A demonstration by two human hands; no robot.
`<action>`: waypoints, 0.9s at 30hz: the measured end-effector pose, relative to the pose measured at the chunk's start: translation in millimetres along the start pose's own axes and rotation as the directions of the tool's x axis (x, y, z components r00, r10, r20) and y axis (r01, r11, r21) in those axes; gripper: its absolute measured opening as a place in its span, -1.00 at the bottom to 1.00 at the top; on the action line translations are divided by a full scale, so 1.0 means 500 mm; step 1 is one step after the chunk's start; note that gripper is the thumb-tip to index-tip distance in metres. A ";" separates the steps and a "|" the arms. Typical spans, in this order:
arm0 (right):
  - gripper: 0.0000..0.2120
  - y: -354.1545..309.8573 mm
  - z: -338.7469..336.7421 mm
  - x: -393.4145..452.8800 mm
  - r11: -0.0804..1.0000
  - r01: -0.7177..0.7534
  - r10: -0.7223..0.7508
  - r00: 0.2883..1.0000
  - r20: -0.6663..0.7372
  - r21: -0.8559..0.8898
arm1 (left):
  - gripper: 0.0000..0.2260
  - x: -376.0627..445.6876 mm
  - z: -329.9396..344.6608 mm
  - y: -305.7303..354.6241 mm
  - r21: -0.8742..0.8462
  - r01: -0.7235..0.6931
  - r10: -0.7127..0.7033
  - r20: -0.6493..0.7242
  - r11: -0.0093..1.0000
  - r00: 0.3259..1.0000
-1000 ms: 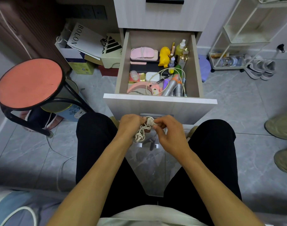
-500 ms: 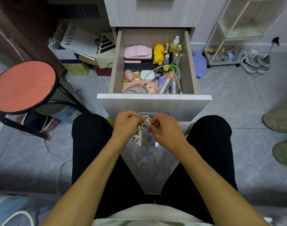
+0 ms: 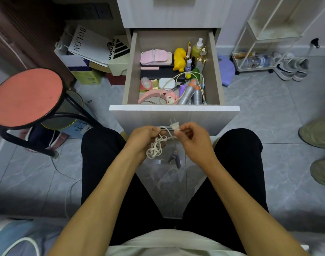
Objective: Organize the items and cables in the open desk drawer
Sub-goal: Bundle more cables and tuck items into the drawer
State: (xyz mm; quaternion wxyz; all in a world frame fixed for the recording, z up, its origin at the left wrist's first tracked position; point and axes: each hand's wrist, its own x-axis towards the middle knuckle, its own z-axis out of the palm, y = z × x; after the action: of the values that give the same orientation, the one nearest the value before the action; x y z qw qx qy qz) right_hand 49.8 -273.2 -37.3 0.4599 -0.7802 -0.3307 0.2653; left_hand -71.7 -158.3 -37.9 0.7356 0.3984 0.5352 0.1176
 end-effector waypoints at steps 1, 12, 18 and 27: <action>-0.90 -0.002 0.000 0.006 0.994 -0.036 0.037 0.999 -0.015 0.102 | -0.87 0.001 -0.002 0.003 -0.004 -0.022 0.022 0.020 1.000 1.000; -0.77 0.002 -0.005 0.051 0.784 -0.362 0.298 0.932 0.206 0.504 | -0.84 -0.019 0.000 0.022 0.181 -0.216 0.206 0.072 0.960 0.976; -0.76 -0.020 -0.005 0.057 0.866 -0.371 0.282 0.916 0.287 0.335 | -0.85 -0.026 -0.014 0.044 0.427 -0.313 0.275 0.150 0.849 0.950; -0.62 0.015 -0.026 0.040 0.901 -0.370 0.307 0.913 0.270 0.226 | -0.87 -0.054 -0.057 0.066 0.441 -0.127 0.052 0.179 0.888 0.983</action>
State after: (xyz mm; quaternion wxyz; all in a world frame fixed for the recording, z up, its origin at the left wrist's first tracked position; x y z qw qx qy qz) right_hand 73.9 -267.9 -40.5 0.4682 -0.7196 -0.2000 0.4722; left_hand -99.1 -139.6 1.1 0.6579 0.5905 0.4674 -0.0082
